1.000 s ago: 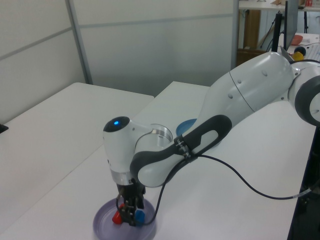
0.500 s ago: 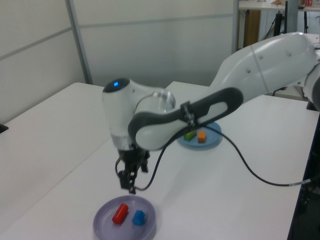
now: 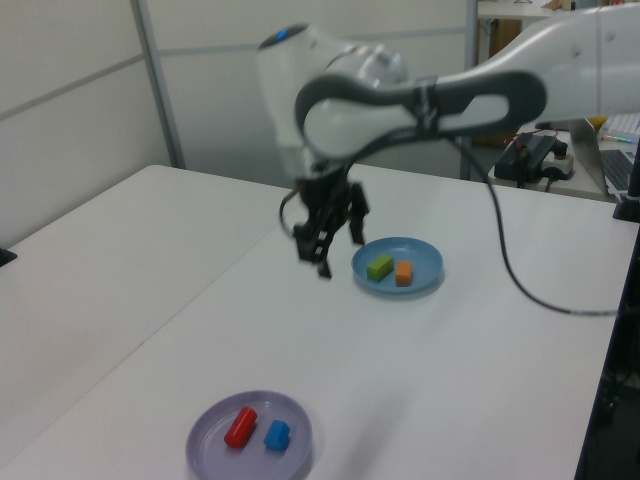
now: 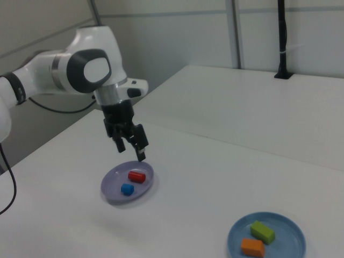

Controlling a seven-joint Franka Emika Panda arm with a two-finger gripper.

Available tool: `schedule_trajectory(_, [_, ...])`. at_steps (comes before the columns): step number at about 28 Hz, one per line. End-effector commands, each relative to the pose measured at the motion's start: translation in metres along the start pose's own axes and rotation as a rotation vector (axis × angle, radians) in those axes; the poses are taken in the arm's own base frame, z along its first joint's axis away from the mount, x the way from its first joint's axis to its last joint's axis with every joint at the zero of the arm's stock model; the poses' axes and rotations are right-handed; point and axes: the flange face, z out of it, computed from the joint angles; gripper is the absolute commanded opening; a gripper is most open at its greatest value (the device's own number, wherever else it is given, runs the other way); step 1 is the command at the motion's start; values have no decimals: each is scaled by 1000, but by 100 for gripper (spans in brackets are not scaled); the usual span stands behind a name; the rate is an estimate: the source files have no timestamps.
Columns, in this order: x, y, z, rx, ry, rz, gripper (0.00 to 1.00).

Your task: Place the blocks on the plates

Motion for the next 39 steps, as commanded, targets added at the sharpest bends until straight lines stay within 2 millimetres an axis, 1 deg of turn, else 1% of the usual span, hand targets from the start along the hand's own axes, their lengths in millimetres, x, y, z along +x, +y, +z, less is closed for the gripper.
schedule_trajectory(1, [-21,31,-29,-19,5,-12,100])
schedule_trajectory(4, [-30,48,-34,-19,-28,-29,100])
schedule_trajectory(5, [-35,53,-40,-16,-24,-38,100])
schedule_trajectory(7, [-41,57,-50,-12,-1,-37,100])
schedule_trajectory(8, [-43,59,-52,-7,4,-32,100])
schedule_trajectory(10, [-42,65,-53,3,7,-27,100])
schedule_trajectory(12, [-43,65,-54,0,15,-42,100])
schedule_trajectory(15, [-38,71,-60,-2,66,-66,100])
schedule_trajectory(16, [-33,85,-64,5,106,-40,100])
schedule_trajectory(19, [-29,98,-69,9,143,-23,100])
schedule_trajectory(23, [-30,101,-70,6,138,-37,100])
schedule_trajectory(30, [-33,97,-68,18,113,-47,100])
schedule_trajectory(33, [-32,96,-67,16,114,-81,100])
schedule_trajectory(35, [-32,99,-67,14,110,-87,100])
schedule_trajectory(38, [-34,104,-74,12,122,-88,100])
schedule_trajectory(39, [-34,115,-79,16,125,-72,100])
